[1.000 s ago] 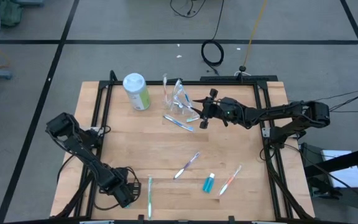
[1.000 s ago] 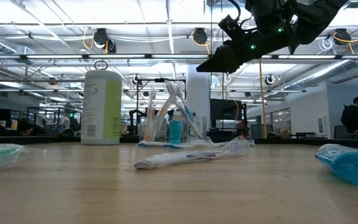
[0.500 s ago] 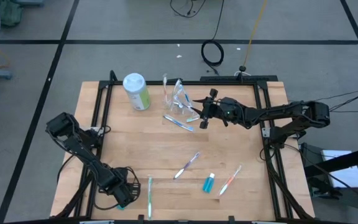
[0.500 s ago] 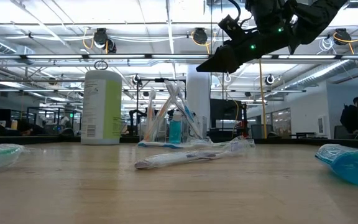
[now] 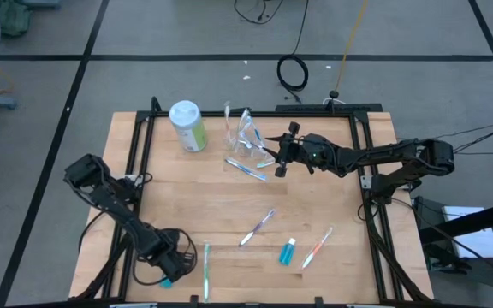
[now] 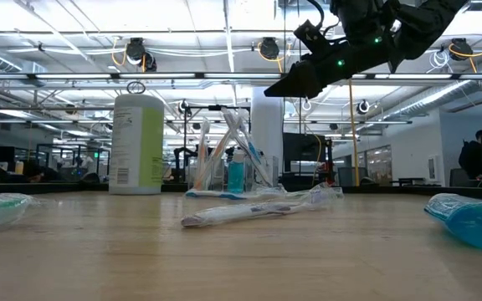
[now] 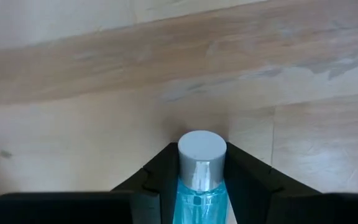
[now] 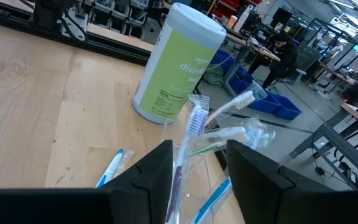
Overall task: Pick & Place toothbrushing station
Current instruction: Put the left blue mouthwash into the transparent organizer
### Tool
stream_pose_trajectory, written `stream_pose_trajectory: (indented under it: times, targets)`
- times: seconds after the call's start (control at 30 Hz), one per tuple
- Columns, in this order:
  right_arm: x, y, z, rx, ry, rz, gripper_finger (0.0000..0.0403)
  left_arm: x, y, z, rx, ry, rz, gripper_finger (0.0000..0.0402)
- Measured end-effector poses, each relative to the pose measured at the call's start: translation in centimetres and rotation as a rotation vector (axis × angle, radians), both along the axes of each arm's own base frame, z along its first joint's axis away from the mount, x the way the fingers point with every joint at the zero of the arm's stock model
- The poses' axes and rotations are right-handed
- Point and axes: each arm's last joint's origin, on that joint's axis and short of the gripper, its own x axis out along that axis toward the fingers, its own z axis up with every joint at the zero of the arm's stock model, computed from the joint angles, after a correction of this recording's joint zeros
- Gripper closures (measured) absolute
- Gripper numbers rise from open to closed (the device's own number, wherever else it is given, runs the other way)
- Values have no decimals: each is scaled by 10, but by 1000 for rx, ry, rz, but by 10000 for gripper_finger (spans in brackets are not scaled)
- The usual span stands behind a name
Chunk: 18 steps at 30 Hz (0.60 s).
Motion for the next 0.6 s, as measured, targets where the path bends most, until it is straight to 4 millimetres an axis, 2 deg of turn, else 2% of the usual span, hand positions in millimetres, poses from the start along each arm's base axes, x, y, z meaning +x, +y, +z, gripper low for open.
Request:
stream_pose_trajectory:
  times: [0.1, 0.17, 0.33, 0.5, 0.6]
  targets:
    - [0, 0, 0, 0, 0, 0, 261, 0, 7, 7, 8, -14, -25, 284]
    - [0, 0, 0, 0, 0, 0, 261, 1, 17, 14, 85, -64, -11, 284]
    - [0, 0, 0, 1, 4, 0, 261, 0, 43, 53, 279, -337, -6, 284]
    - [0, 0, 0, 0, 3, 0, 261, -4, 86, 92, 631, -578, -2, 284]
    - [0, 0, 0, 0, 4, 0, 261, -3, 115, 112, 874, -652, -18, 284]
